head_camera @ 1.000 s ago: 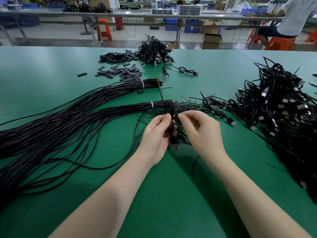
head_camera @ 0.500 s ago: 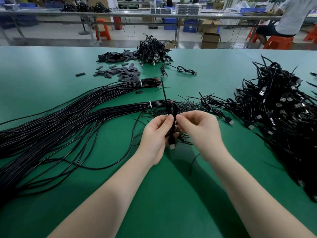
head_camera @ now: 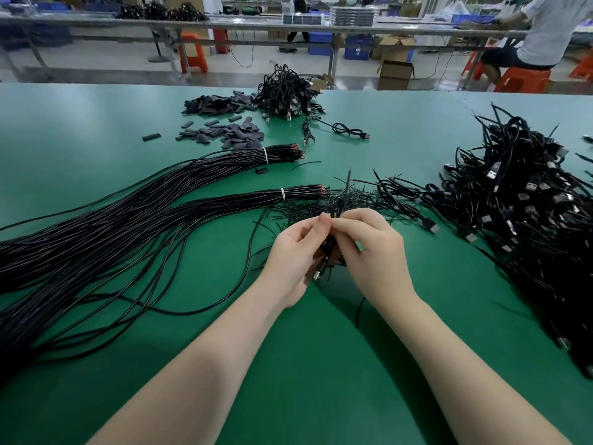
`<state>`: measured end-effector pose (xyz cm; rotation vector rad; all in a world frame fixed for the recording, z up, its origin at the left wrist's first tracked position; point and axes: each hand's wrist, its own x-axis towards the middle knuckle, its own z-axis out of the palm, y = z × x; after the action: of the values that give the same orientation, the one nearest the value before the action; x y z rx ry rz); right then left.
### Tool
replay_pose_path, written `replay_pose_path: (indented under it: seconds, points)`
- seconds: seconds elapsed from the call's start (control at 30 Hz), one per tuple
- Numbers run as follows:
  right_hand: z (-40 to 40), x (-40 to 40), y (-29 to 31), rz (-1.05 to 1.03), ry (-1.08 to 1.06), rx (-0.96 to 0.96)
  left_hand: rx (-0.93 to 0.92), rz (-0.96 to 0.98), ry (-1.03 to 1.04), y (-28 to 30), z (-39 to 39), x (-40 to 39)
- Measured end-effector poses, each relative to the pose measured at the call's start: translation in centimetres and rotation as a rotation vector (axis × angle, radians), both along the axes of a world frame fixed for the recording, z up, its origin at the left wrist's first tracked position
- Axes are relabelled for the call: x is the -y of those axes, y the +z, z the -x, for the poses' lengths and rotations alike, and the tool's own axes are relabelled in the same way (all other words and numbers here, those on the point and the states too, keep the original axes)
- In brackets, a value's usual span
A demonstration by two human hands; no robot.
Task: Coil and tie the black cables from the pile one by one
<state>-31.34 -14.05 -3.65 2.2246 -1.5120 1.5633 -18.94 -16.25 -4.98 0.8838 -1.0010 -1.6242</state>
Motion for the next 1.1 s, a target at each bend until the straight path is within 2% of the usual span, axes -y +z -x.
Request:
replay_pose_path:
  seconds: [0.23,0.47,0.53,0.63,0.7,0.8,0.87,1.0,1.03,1.1]
  points:
    - [0.5,0.1,0.5,-0.142,0.077,0.277,-0.04,-0.07,-0.135,0.2,-0.8,0.6]
    - [-0.1,0.0,0.4,-0.062,0.043,0.134,-0.081,-0.08,-0.107,0.1,-0.7,0.6]
    - [-0.2,0.0,0.3,-0.081,0.048,0.254,-0.087,-0.096,-0.071,0.0,-0.9,0.6]
    - [-0.3,0.0,0.2,-0.331,0.059,0.533,-0.137,-0.067,-0.078,-0.1,-0.7,0.5]
    - [-0.2,0.2,0.1,-0.453,0.169,0.616,-0.173,-0.05,-0.089,-0.1,-0.5,0.5]
    - [-0.2,-0.1,0.7,-0.491,0.31,0.636,-0.17,-0.008,-0.07,-0.1,-0.4,0.6]
    - [-0.2,-0.4,1.3,-0.531,0.296,0.625,-0.158,0.021,-0.054,-0.1,-0.2,0.3]
    - [2.3,-0.8,5.0,-0.478,0.234,0.837,-0.047,0.092,-0.081,-0.1,0.2,-0.5]
    - [3.9,-1.0,6.5,-0.401,0.129,0.76,0.0,0.108,-0.069,0.0,0.1,-0.6]
    - [8.4,-1.5,9.9,-0.209,-0.187,0.406,0.05,0.117,-0.035,0.1,-0.2,-0.8]
